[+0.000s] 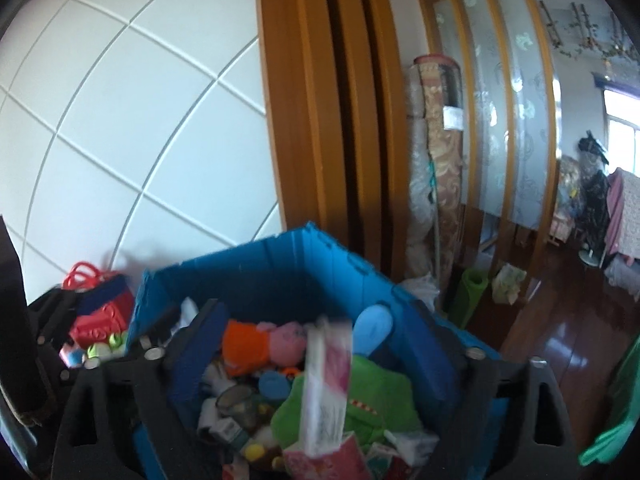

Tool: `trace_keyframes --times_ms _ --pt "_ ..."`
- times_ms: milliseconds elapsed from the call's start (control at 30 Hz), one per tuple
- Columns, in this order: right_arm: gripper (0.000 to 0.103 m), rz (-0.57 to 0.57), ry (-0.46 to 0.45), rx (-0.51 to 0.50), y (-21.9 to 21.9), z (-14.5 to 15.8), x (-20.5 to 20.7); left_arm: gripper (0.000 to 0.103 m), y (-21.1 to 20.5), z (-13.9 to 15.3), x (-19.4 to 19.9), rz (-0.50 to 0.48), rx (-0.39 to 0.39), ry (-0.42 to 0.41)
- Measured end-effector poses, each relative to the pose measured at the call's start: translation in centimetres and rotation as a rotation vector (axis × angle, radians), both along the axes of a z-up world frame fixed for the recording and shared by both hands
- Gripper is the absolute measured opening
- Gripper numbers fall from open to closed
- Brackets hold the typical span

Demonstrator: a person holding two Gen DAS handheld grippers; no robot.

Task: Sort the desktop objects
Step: 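Open both tools to drop the ointment box and tube into the bin, then move both tools back over the remaining items on the bed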

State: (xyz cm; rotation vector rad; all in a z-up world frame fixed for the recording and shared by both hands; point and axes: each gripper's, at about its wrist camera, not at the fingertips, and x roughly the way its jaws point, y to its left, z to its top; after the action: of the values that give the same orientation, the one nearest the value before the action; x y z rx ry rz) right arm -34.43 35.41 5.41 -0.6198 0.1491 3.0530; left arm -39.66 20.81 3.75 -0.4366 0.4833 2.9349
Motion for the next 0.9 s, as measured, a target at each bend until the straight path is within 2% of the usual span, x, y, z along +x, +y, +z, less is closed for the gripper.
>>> trace_keyframes --times_ms 67,167,533,667,900 --pt "0.092 0.011 0.015 0.005 0.1 0.5 0.1 0.103 0.0 0.2 0.7 0.006 -0.017 0.026" --pt "0.092 0.017 0.030 0.009 0.0 0.8 0.7 0.103 -0.3 0.6 1.3 -0.001 -0.006 0.014" --pt "0.092 0.055 0.026 -0.020 0.0 -0.8 3.7 0.103 -1.3 0.0 2.8 0.036 -0.004 0.005" --pt "0.092 0.070 0.024 -0.030 0.0 -1.2 4.7 0.103 -1.7 0.0 3.9 0.066 -0.007 0.028" --pt "0.095 0.099 0.048 -0.022 -0.4 -1.2 6.0 0.103 -3.5 -0.2 5.3 0.134 0.051 0.060"
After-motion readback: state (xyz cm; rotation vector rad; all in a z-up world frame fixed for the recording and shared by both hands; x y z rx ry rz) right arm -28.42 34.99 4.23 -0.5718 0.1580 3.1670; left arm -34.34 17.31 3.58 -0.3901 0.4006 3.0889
